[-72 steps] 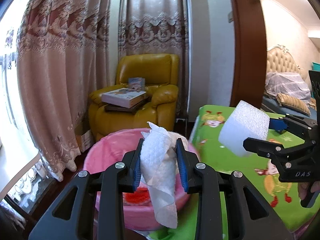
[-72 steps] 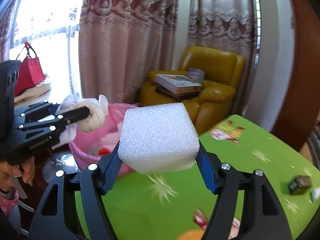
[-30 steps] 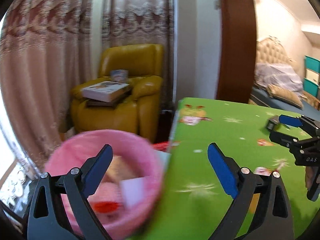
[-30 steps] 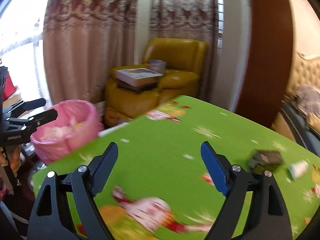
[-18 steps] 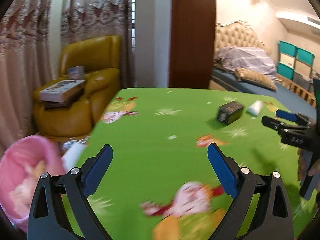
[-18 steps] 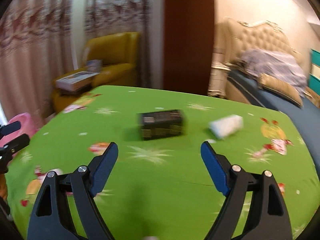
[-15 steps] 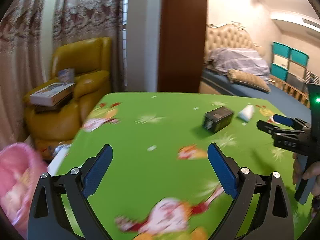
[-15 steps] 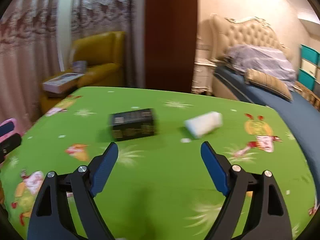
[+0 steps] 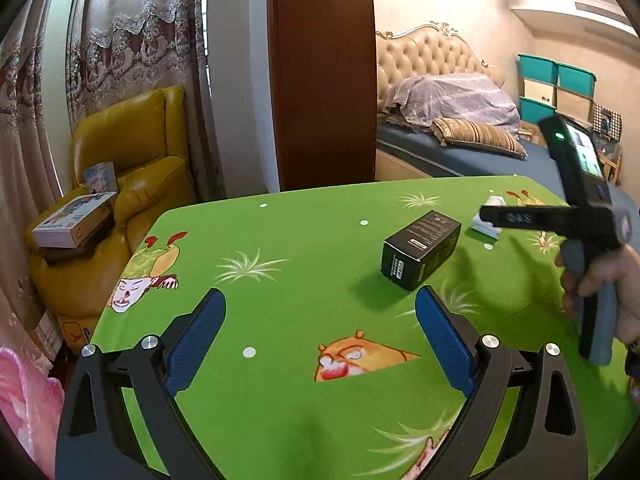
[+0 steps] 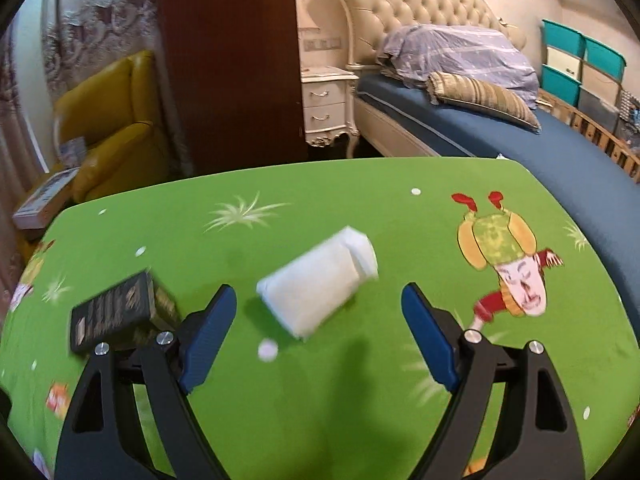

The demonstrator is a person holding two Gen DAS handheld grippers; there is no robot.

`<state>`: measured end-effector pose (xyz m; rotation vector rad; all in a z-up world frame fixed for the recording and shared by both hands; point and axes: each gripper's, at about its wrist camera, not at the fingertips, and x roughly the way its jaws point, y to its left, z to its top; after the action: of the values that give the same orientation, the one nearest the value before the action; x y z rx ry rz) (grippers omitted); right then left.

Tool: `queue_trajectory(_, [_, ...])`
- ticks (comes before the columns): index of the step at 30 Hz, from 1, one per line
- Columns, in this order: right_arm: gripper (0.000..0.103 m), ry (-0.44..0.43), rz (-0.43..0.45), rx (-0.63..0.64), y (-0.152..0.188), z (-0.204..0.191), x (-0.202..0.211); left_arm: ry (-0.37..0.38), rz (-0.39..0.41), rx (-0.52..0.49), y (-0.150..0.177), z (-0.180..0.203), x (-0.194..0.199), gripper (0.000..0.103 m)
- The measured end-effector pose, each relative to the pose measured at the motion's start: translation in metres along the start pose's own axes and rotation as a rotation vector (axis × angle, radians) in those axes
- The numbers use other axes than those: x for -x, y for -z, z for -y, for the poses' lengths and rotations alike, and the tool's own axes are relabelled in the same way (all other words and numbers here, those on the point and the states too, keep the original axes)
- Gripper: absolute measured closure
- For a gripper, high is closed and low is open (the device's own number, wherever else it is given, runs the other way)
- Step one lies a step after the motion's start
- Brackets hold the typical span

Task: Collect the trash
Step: 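Grasp the black box with the left tool while the right tool grasps the white foam sleeve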

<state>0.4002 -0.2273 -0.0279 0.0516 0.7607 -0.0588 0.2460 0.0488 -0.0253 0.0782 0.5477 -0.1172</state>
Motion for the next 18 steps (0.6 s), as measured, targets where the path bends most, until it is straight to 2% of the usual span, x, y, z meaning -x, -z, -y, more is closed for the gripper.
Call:
queue_trajectory(6, [0.021, 0.084, -0.091, 0.004, -0.017, -0.009, -0.036, 0.025, 0.009, -0.021, -0.008, 0.003, -0.007, 0.014])
queue_trajectory(11, [0.023, 0.093, -0.128, 0.046, -0.006, 0.003, -0.031, 0.050, -0.020, 0.002, -0.015, 0.003, -0.024, 0.014])
queue_trajectory(12, [0.025, 0.095, -0.125, 0.039, -0.002, 0.010, -0.026, 0.056, -0.030, 0.006, -0.016, 0.003, -0.028, 0.014])
queue_trajectory(14, [0.040, 0.083, -0.123, 0.018, 0.007, 0.032, -0.015, 0.067, -0.043, 0.007, -0.018, 0.005, -0.035, 0.014])
queue_trajectory(18, [0.043, 0.047, -0.112, -0.008, 0.020, 0.061, 0.002, 0.110, -0.075, -0.007, -0.025, 0.020, -0.050, 0.014])
